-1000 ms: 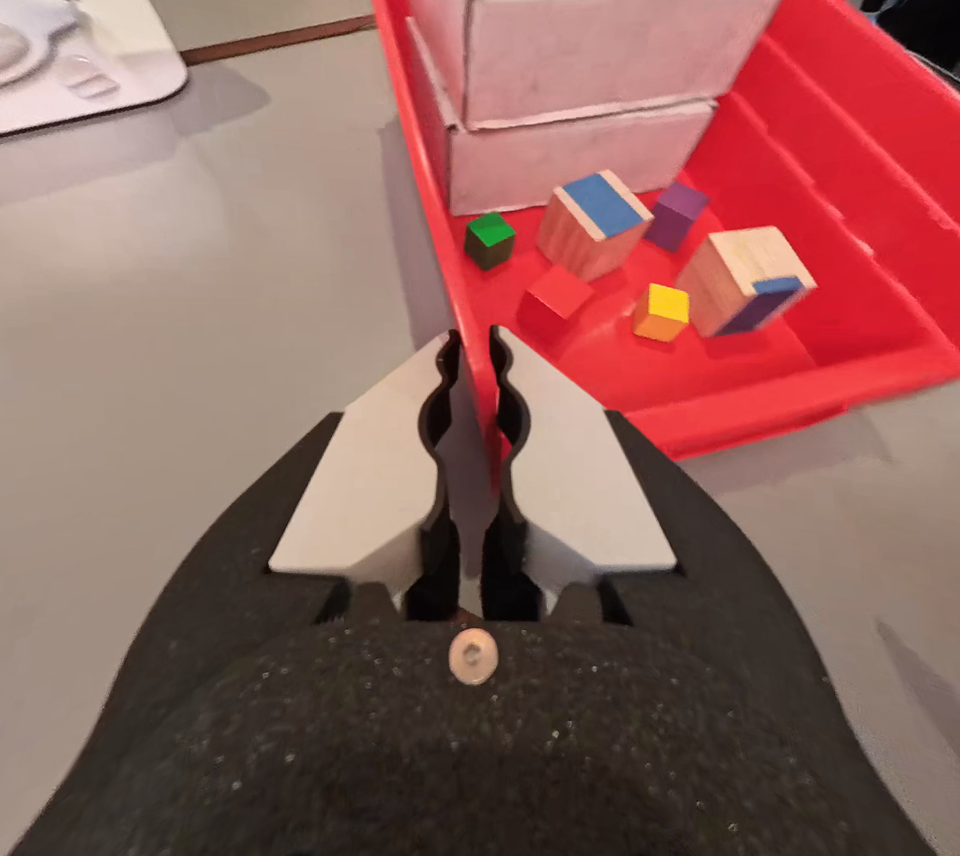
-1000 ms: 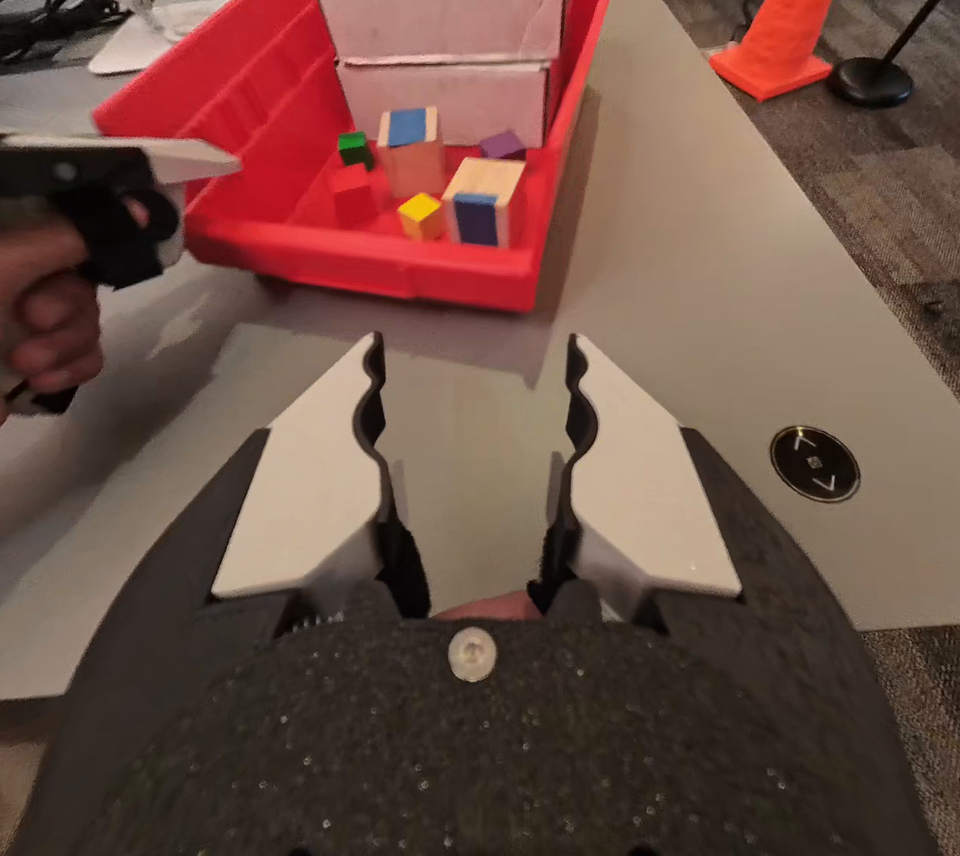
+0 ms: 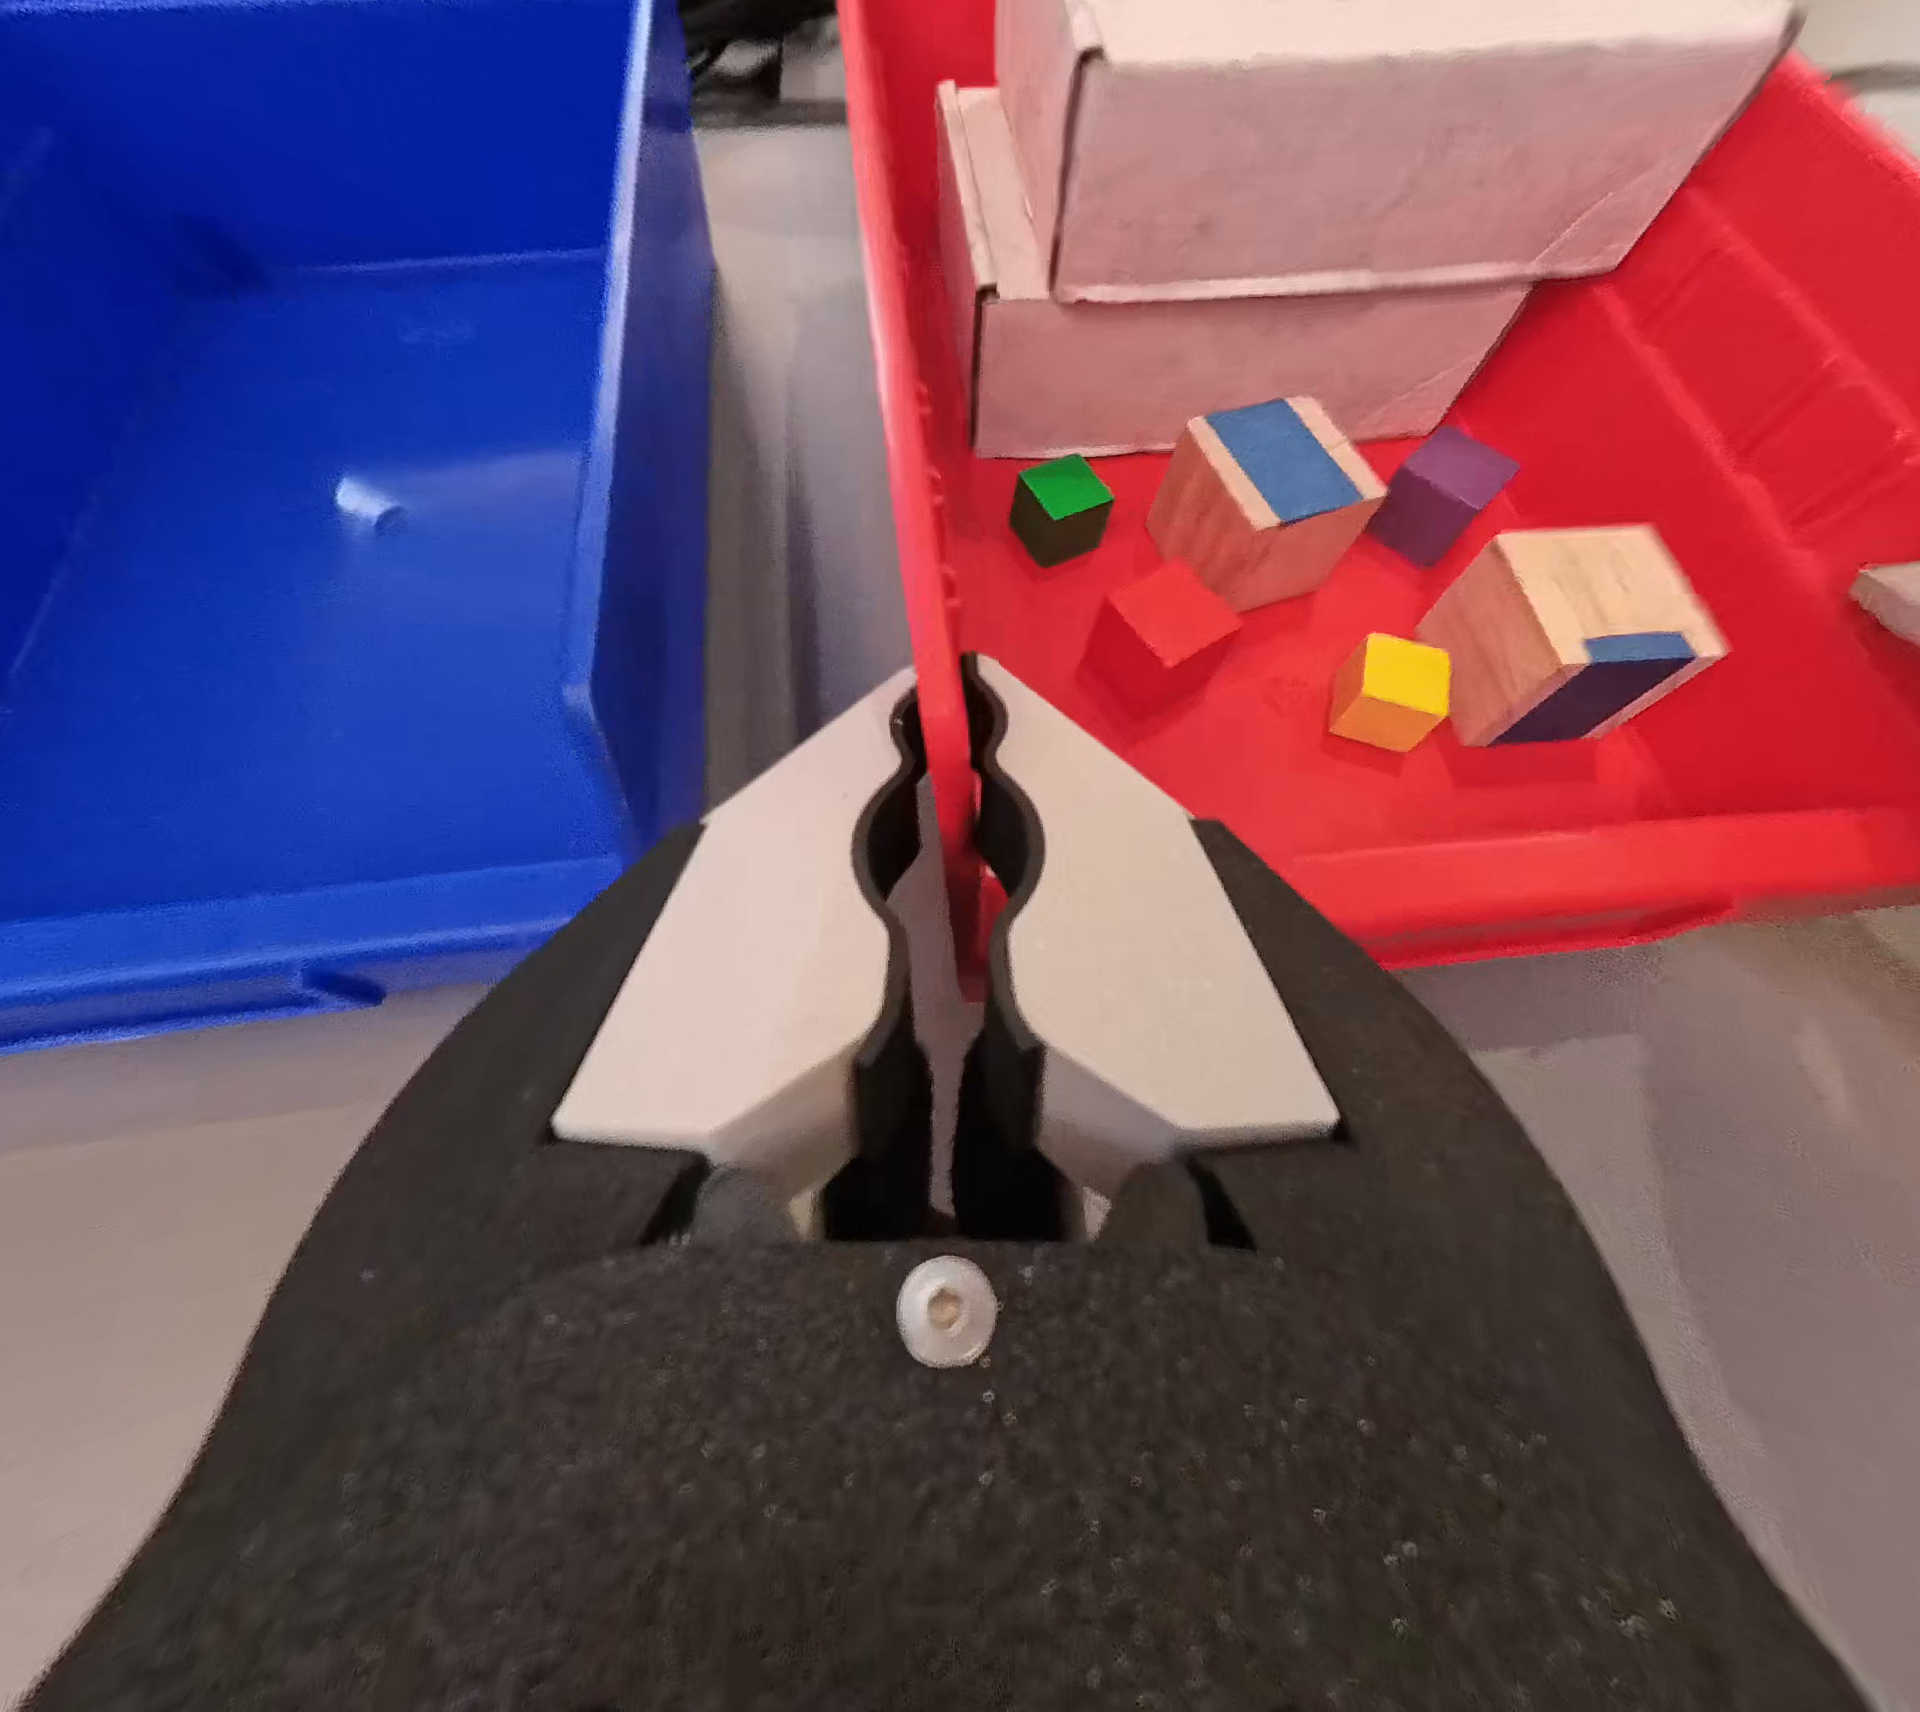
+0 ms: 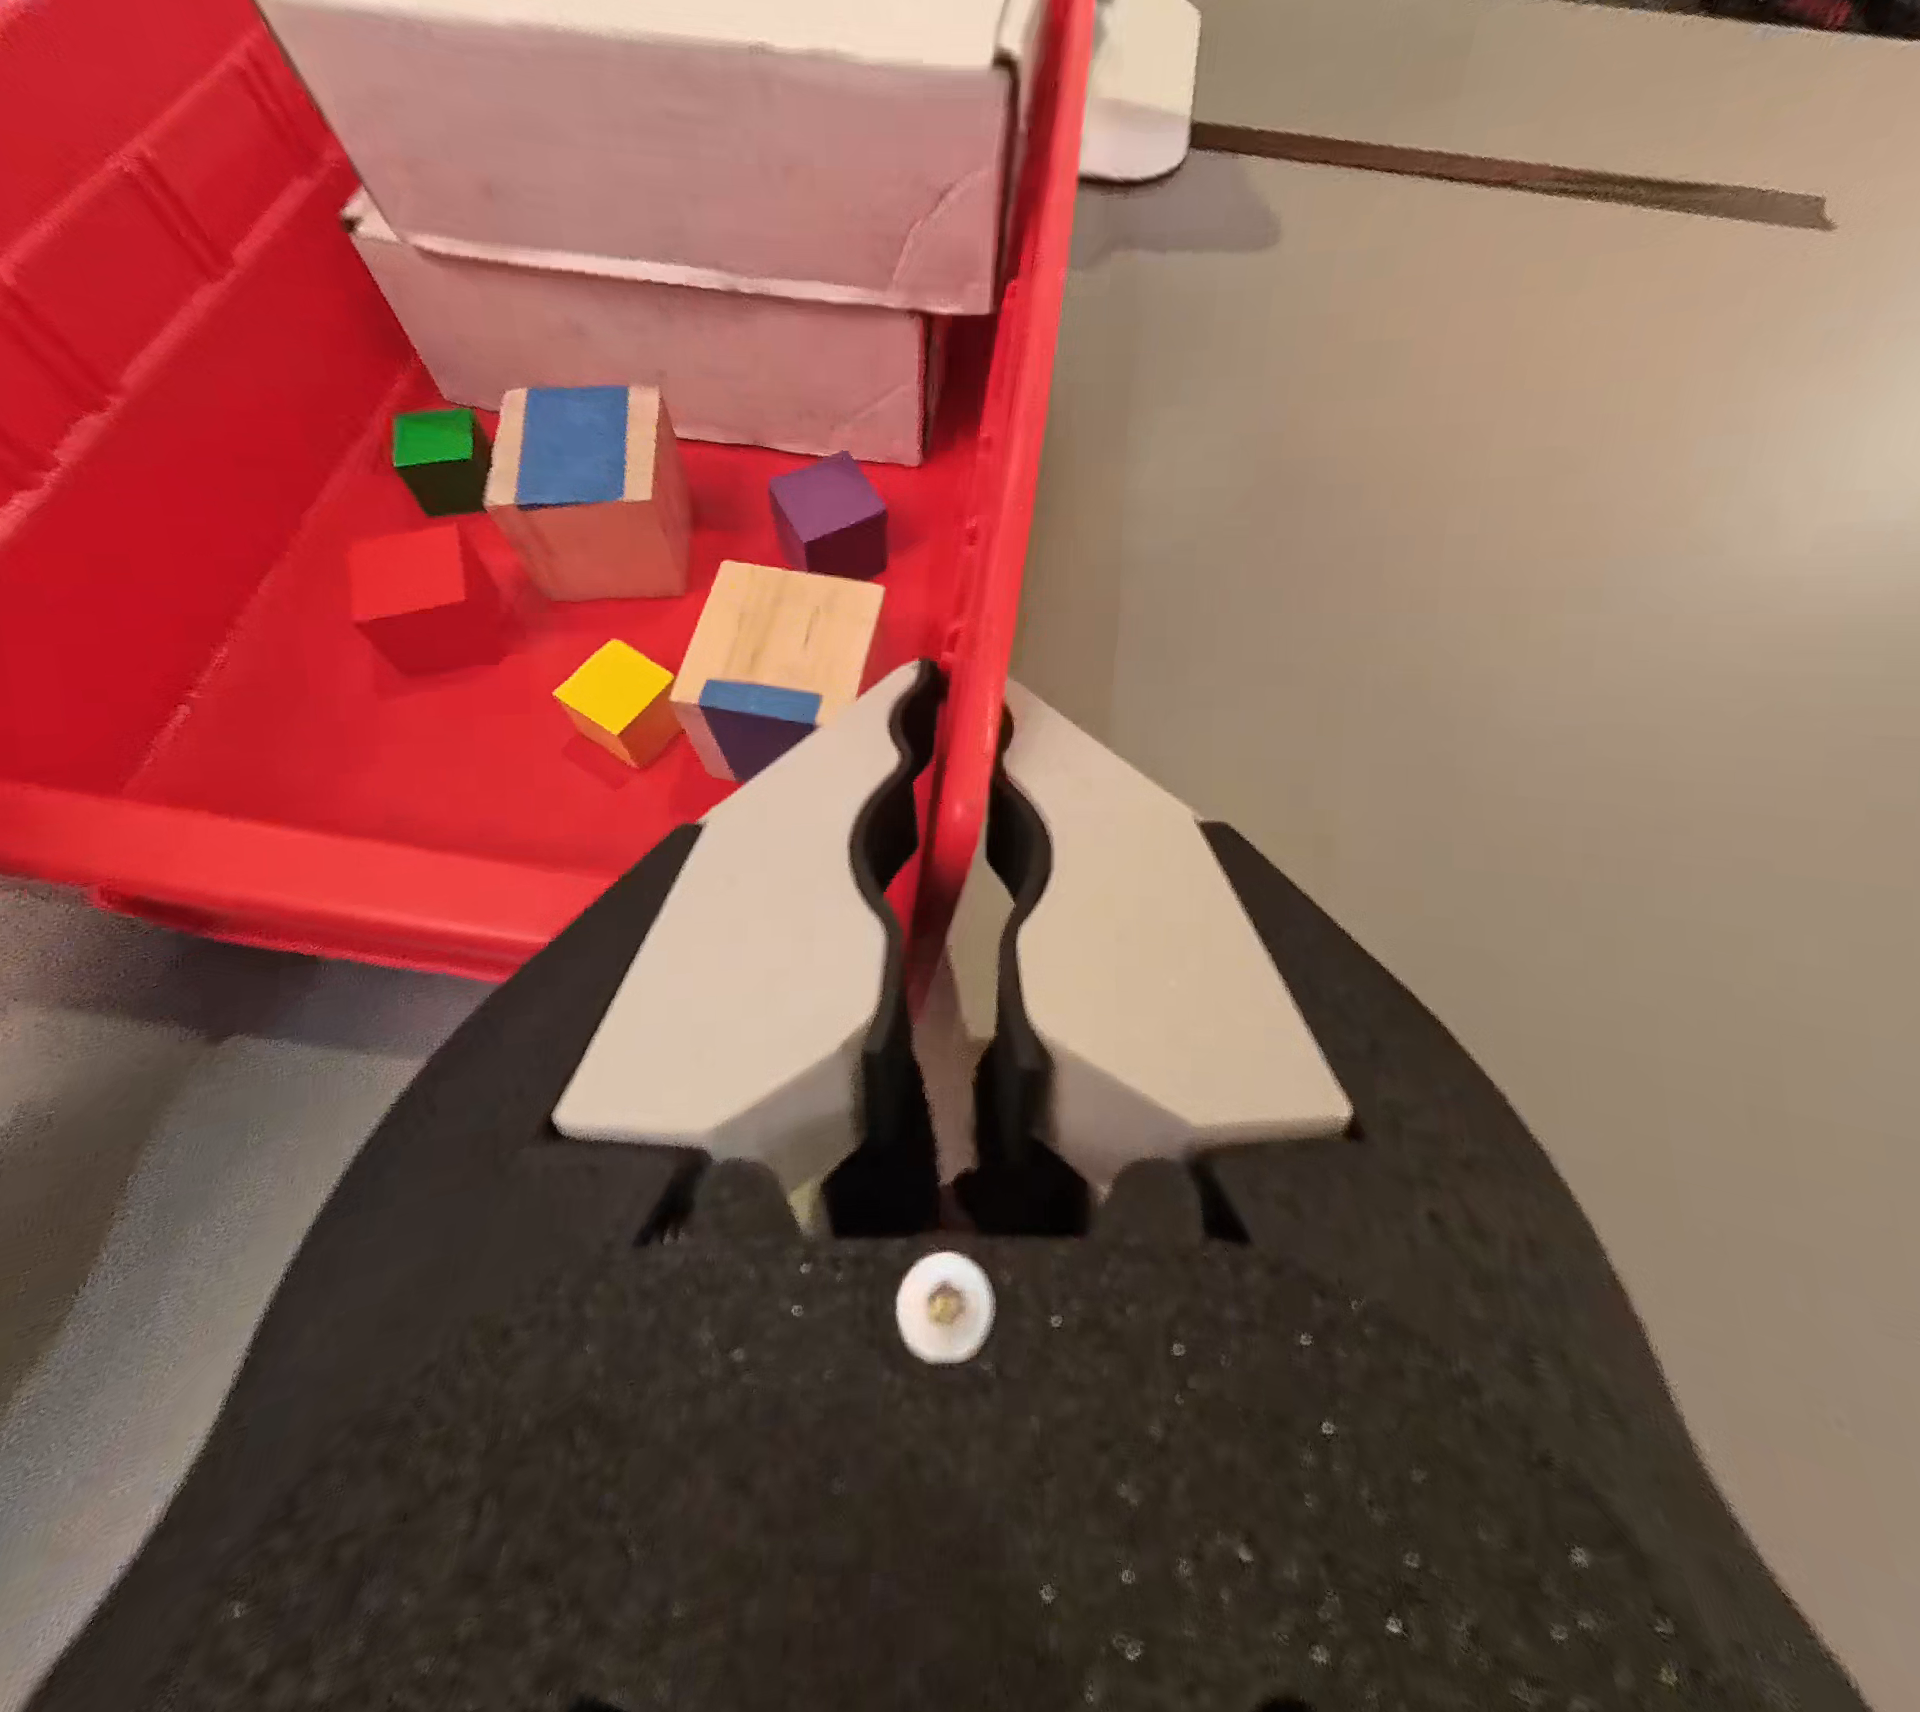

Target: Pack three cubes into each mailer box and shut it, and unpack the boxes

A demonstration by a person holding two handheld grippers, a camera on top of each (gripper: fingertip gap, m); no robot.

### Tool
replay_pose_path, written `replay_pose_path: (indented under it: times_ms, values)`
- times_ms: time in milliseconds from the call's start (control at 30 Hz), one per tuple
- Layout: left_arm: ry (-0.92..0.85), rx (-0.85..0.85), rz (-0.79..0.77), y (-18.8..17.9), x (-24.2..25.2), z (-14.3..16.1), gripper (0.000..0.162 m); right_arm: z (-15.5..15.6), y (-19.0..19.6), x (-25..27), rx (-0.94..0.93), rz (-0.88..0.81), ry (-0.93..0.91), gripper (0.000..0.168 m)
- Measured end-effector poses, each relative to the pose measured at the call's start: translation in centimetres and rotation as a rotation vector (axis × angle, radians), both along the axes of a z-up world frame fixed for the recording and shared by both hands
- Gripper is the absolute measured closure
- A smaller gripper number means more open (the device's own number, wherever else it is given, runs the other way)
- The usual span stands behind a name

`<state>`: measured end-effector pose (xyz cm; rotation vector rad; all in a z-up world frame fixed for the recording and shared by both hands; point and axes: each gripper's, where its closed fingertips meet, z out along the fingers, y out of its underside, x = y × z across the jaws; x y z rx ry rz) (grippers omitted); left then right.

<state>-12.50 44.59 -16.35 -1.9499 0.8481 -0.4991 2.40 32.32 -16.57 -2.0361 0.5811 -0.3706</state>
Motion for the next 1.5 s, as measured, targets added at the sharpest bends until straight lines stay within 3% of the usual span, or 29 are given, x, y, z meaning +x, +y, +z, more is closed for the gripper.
replay_pose_path:
  times_ms: [133, 167, 200, 233, 333, 433, 500, 600, 667, 733, 900, 1033, 1167, 1300, 1367, 1500]
  values:
    - [-0.025, -0.026, -0.053, -0.6, -0.1, -0.7, 0.153, 0.1, 0.2, 0.3, 0.001, 0.042, -0.015, 0.163]
    - [-0.032, -0.061, -0.088, -1.2, -0.1, -0.5, 0.145, 0.3, 0.2, 0.3, 0.018, 0.061, -0.012, 0.164]
    - [-0.048, -0.096, -0.121, -1.8, -0.2, 0.0, 0.125, 0.6, 0.0, 0.2, 0.027, 0.078, -0.01, 0.163]
    - [-0.066, -0.114, -0.116, -1.9, -1.0, 1.0, 0.112, 1.2, -0.5, 0.1, 0.039, 0.081, -0.009, 0.156]
    - [-0.224, -0.083, -0.02, -0.1, -5.8, 6.9, 0.114, 6.5, -2.4, -0.9, 0.217, 0.145, -0.061, 0.138]
    - [-0.115, 0.087, 0.175, 6.1, -14.9, 8.4, 0.106, 11.9, -3.3, -4.4, 0.434, 0.319, -0.109, 0.133]
    - [-0.042, 0.084, 0.247, 10.8, -20.2, 6.6, 0.102, 11.8, -2.5, -7.1, 0.412, 0.419, -0.101, 0.122]
    - [-0.012, -0.046, 0.188, 15.3, -22.3, 3.4, 0.093, 9.4, 0.3, -13.2, 0.357, 0.58, -0.022, 0.113]
    - [-0.03, -0.064, 0.1, 16.9, -20.7, 2.8, 0.097, 6.9, 2.4, -17.1, 0.295, 0.657, 0.024, 0.107]
    - [-0.016, -0.089, 0.047, 18.0, -18.8, 2.0, 0.097, 5.7, 4.5, -18.8, 0.251, 0.622, 0.006, 0.11]
    - [0.038, -0.16, 0.037, 17.7, -18.1, -0.8, 0.159, 3.9, 9.7, -21.2, 0.192, 0.55, 0.116, 0.111]
    - [0.056, -0.161, 0.046, 14.2, -20.2, -2.0, 0.159, 3.5, 12.1, -21.6, 0.204, 0.462, 0.088, 0.108]
    - [0.056, -0.171, 0.063, 10.7, -22.3, -2.0, 0.159, 4.7, 11.5, -22.3, 0.299, 0.387, -0.029, 0.116]
    - [0.029, -0.074, 0.084, 11.4, -23.0, -0.3, 0.156, 1.7, 10.6, -25.8, 0.218, 0.464, 0.063, 0.121]
    - [0.006, -0.105, 0.072, 11.8, -22.6, 0.3, 0.159, 0.6, 10.5, -25.9, 0.175, 0.444, 0.067, 0.12]
    - [0.029, -0.094, 0.083, 11.1, -23.9, 0.3, 0.159, 1.6, 11.3, -25.1, 0.184, 0.39, 0.021, 0.116]
